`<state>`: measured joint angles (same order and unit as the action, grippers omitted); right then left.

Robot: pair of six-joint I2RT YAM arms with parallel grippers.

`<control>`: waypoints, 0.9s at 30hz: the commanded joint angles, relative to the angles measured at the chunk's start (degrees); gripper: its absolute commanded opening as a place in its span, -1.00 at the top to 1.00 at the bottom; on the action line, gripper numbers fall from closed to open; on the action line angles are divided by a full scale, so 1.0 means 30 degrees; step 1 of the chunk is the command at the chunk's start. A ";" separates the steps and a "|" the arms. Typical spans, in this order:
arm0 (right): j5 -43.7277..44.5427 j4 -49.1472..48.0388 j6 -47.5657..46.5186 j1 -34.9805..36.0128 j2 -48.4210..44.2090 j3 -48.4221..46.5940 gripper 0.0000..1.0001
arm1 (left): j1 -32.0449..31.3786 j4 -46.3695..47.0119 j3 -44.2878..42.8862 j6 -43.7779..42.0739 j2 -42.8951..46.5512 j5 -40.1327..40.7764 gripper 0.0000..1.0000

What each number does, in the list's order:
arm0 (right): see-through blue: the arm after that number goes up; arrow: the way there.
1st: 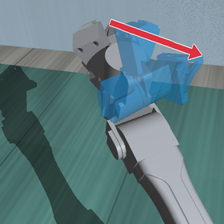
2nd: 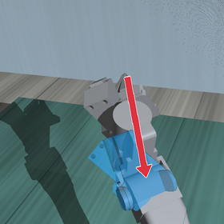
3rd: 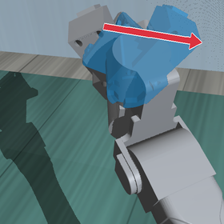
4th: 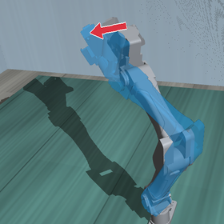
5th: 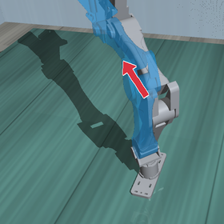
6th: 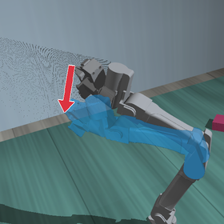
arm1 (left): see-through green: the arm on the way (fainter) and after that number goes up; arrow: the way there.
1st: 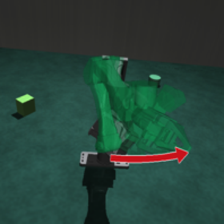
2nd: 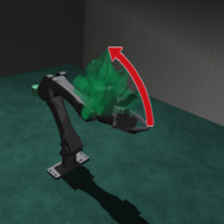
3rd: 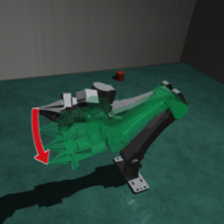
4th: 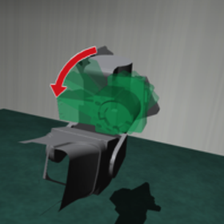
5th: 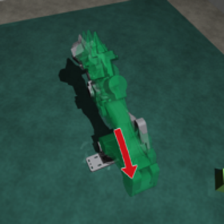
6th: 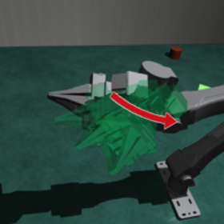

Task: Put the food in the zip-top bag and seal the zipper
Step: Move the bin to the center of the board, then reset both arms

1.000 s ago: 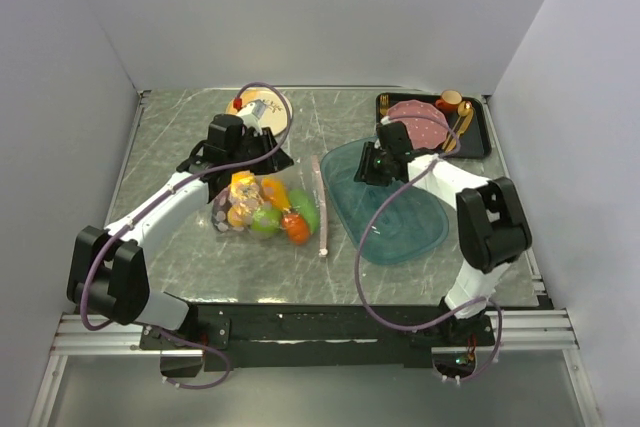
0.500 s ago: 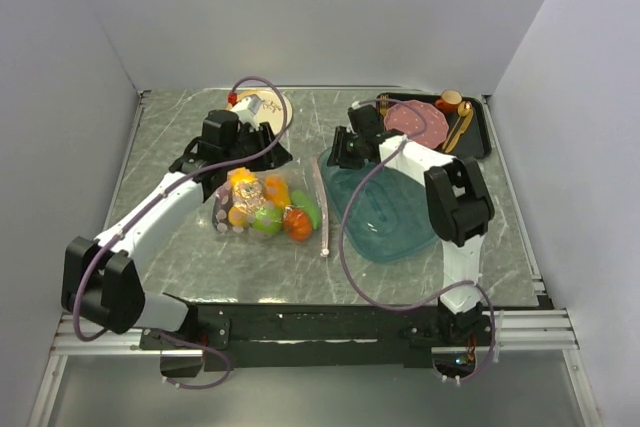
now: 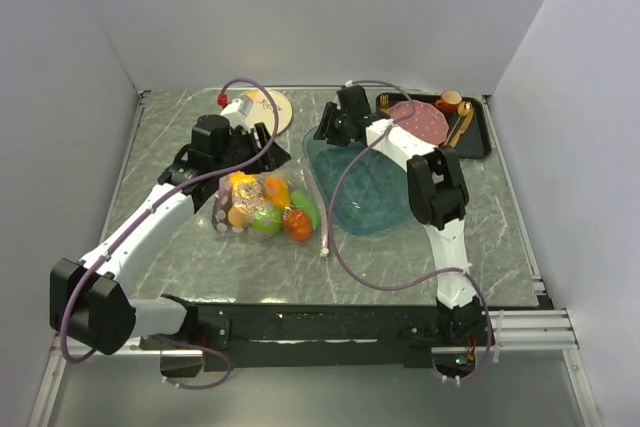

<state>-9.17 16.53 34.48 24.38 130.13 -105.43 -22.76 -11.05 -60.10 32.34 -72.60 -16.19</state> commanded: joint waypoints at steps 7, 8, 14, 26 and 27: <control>0.0798 -0.5450 -0.2527 -0.0480 -1.0456 0.9988 -0.11 | -0.0410 0.0607 0.0696 0.0149 0.1640 0.2696 -0.99; 0.1294 -0.6033 -0.2818 -0.0684 -1.1316 1.0818 -0.11 | -0.0497 0.0433 0.0638 0.0149 0.1902 0.2961 -0.99; 0.4778 -0.5982 -0.3525 -0.1153 -1.7265 1.5889 -0.57 | -0.0732 -0.0475 0.0111 0.0441 0.2752 0.5300 -0.99; 1.3243 -0.5629 -0.3058 -0.3117 -2.5882 2.2395 -1.00 | -0.0791 -0.0243 0.0667 -0.0348 0.4072 0.6420 -0.99; 1.3832 -0.5629 -0.2998 -0.3146 -2.6465 2.2775 -1.00 | -0.0791 -0.0301 0.0580 -0.0378 0.4130 0.6768 -0.99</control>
<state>19.94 0.47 24.45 15.38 55.18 -40.62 -24.91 -12.03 -57.67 32.53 -61.89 0.54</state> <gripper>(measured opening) 0.996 0.993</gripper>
